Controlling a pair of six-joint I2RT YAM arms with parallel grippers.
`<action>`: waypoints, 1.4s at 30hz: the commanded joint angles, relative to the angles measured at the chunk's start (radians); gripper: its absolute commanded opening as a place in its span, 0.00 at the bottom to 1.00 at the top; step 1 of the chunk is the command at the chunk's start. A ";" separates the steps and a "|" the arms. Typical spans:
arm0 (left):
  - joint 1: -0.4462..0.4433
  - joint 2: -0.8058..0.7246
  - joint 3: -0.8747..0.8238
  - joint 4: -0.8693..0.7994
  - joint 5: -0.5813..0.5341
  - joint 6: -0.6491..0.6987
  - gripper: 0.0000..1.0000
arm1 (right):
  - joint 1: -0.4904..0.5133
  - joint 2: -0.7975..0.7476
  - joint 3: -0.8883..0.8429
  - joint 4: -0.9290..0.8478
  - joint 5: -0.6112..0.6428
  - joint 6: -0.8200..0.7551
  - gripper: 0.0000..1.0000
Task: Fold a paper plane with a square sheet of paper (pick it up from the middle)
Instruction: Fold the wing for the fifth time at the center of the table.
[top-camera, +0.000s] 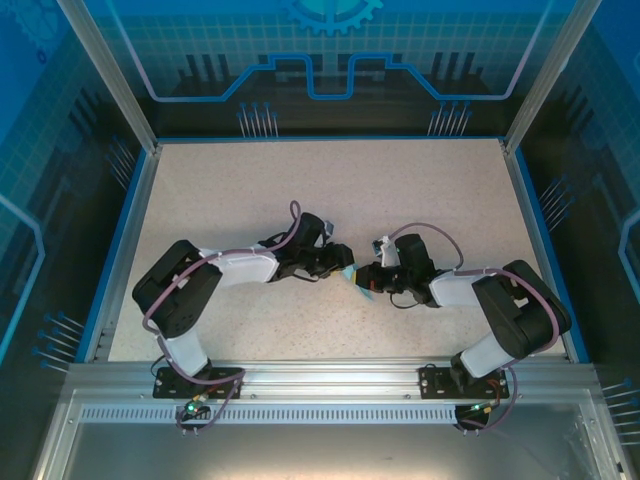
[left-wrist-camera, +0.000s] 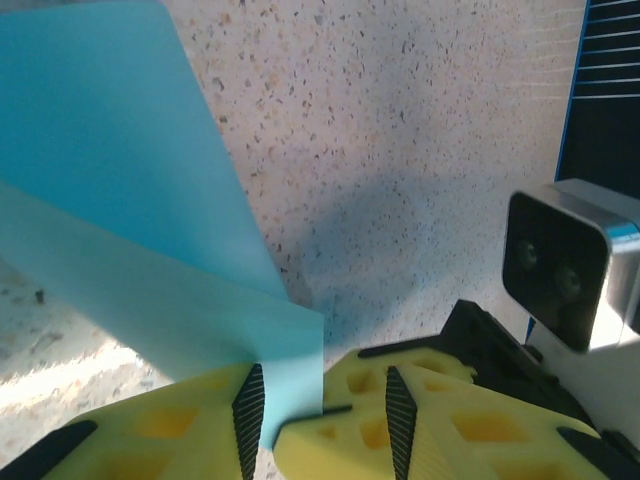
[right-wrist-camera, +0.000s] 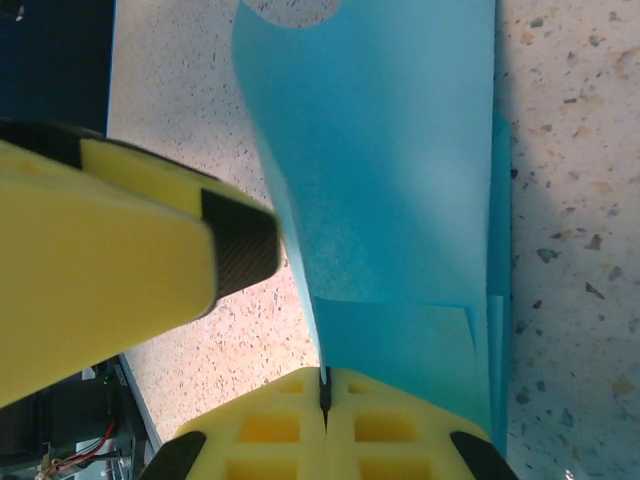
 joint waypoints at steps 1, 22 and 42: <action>-0.002 0.041 0.036 0.033 0.002 0.013 0.40 | -0.017 0.006 -0.001 -0.008 -0.014 0.002 0.03; -0.004 0.085 0.070 0.027 -0.004 0.027 0.39 | 0.001 -0.107 0.090 -0.422 0.133 -0.326 0.39; -0.002 0.095 0.097 0.002 0.003 0.035 0.39 | 0.073 -0.105 0.134 -0.524 0.285 -0.411 0.24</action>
